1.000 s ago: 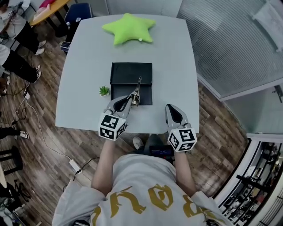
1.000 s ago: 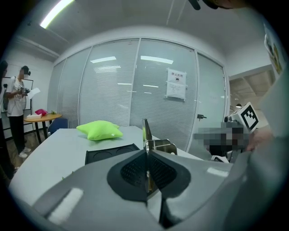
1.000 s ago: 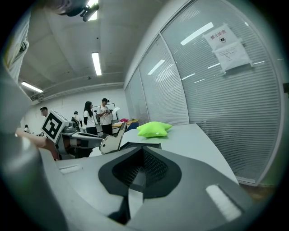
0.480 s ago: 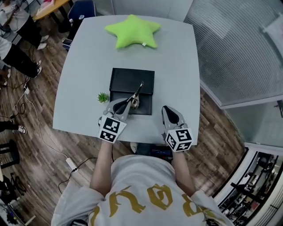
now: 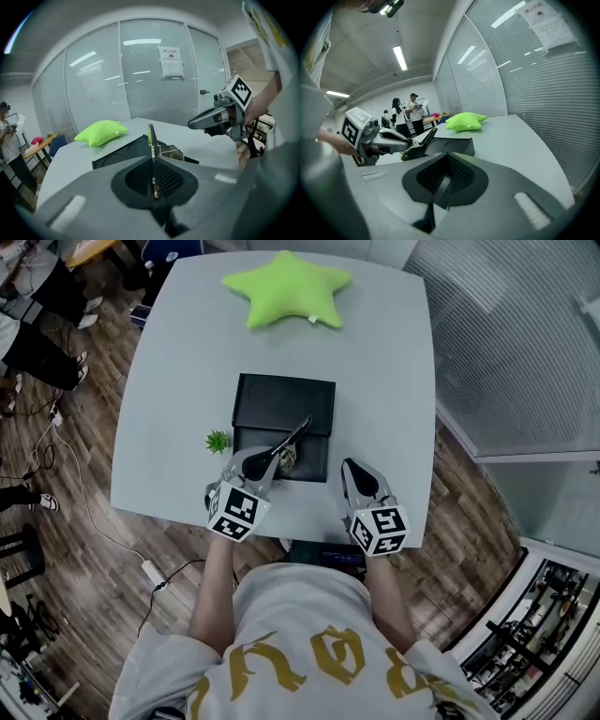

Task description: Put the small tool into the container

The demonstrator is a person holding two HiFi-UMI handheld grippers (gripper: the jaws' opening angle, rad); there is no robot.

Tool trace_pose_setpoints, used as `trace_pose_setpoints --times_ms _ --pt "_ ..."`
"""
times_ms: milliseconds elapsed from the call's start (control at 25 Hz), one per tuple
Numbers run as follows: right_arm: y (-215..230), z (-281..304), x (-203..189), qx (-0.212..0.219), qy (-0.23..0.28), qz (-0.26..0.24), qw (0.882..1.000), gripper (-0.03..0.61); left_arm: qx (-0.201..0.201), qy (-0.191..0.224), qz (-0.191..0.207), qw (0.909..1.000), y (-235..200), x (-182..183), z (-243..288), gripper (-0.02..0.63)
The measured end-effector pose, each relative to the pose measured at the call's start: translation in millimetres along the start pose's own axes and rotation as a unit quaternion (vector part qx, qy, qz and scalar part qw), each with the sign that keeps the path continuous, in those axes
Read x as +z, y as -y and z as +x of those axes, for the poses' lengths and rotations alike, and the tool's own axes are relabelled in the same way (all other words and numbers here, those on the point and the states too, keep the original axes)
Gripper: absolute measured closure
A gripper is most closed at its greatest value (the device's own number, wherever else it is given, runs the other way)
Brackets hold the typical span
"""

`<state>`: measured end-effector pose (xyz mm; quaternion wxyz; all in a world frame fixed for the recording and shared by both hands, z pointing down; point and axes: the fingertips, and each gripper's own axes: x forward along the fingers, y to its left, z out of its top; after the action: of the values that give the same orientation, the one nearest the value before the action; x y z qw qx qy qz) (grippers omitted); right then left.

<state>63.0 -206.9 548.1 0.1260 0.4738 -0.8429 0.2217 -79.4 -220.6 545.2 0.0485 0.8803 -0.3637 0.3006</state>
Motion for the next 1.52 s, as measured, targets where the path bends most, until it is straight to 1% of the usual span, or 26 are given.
trace_pose_setpoints --times_ms 160,400,760,1120,1200,1360,1440,1520 --pt "3.5 2.9 -4.5 -0.004 -0.004 0.003 1.000 0.555 -0.011 -0.022 0.033 0.9991 3.7 -11.7 6.6 0.607" --pt "13.8 1.2 -8.9 -0.013 -0.009 0.013 1.000 0.555 -0.032 -0.051 0.079 0.9951 11.2 -22.0 16.0 0.607" --pt "19.9 8.0 -14.3 -0.013 -0.018 0.020 1.000 0.555 -0.061 -0.090 0.131 0.9854 19.8 -35.2 26.9 0.607" --pt "36.2 14.0 -18.6 -0.025 -0.023 0.030 0.999 0.555 -0.087 -0.119 0.151 0.9774 21.3 -46.3 40.4 0.607" --pt "40.9 13.8 -17.4 -0.030 -0.023 0.031 0.999 0.555 -0.093 -0.130 0.169 0.9726 21.5 -46.8 43.5 0.607" --pt "48.1 10.5 -16.0 -0.038 -0.024 0.031 0.999 0.555 -0.107 -0.155 0.225 0.9560 26.3 -51.5 49.4 0.607" --pt "50.3 8.7 -16.7 -0.042 -0.024 0.032 0.998 0.555 -0.111 -0.164 0.242 0.9499 28.0 -54.6 52.7 0.607" --pt "51.6 9.6 -18.4 -0.044 -0.026 0.033 0.998 0.555 -0.115 -0.170 0.252 0.9456 28.6 -57.7 56.3 0.607"
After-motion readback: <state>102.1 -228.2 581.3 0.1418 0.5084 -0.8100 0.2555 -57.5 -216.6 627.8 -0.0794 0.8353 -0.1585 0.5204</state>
